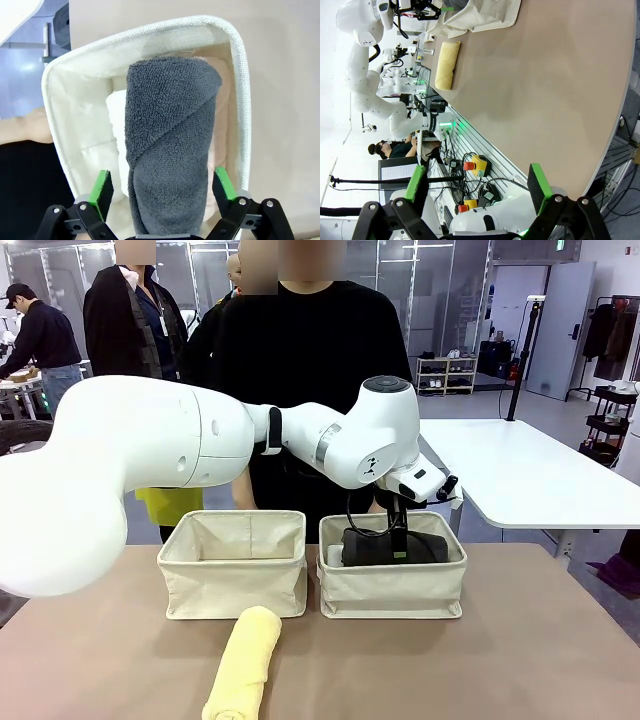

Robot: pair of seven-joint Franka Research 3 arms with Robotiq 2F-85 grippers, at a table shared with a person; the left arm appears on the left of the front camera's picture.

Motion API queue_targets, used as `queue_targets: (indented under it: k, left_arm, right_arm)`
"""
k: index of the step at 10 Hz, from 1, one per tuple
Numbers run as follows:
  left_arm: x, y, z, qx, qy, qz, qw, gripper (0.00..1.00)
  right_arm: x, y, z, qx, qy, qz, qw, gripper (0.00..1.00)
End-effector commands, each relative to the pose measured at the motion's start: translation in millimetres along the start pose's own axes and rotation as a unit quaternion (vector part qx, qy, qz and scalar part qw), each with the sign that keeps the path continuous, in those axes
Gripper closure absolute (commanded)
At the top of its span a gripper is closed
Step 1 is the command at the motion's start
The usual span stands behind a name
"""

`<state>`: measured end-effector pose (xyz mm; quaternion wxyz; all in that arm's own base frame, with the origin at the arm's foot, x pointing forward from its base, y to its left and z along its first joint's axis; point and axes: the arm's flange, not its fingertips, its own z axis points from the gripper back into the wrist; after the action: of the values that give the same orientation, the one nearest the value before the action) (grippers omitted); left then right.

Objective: Divide the towels into two baskets.
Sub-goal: Pick up one hotel-folded towel from the bottom of the table and place it in the Fabric basket indicated by the person.

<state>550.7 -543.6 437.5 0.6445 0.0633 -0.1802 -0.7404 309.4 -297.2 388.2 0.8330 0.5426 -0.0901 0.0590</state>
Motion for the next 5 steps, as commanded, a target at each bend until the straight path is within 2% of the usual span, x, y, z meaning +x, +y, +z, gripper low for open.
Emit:
queue_targets:
  k: [1, 2, 3, 5]
  left_arm:
    - [0.8, 0.0, 1.3, 0.001, -0.001, -0.003, 1.0, 0.0]
    - [0.0, 0.0, 0.0, 0.0, 0.0, 0.0, 1.0, 0.0]
    - [0.3, 7.3, 19.0, -0.006, 0.034, 0.05, 0.998, 0.0]
    - [-22.5, -6.2, 56.6, -0.003, 0.031, 0.11, 0.993, 0.0]
  right_arm:
    - [-2.5, 3.1, 1.1, -0.005, 0.006, 0.0, 1.0, 0.0]
    - [-2.5, 3.1, 1.1, -0.005, 0.006, 0.0, 1.0, 0.0]
    - [-2.5, 3.1, 1.1, -0.005, 0.006, 0.0, 1.0, 0.0]
    - [-2.5, 3.1, 1.1, -0.005, 0.006, 0.0, 1.0, 0.0]
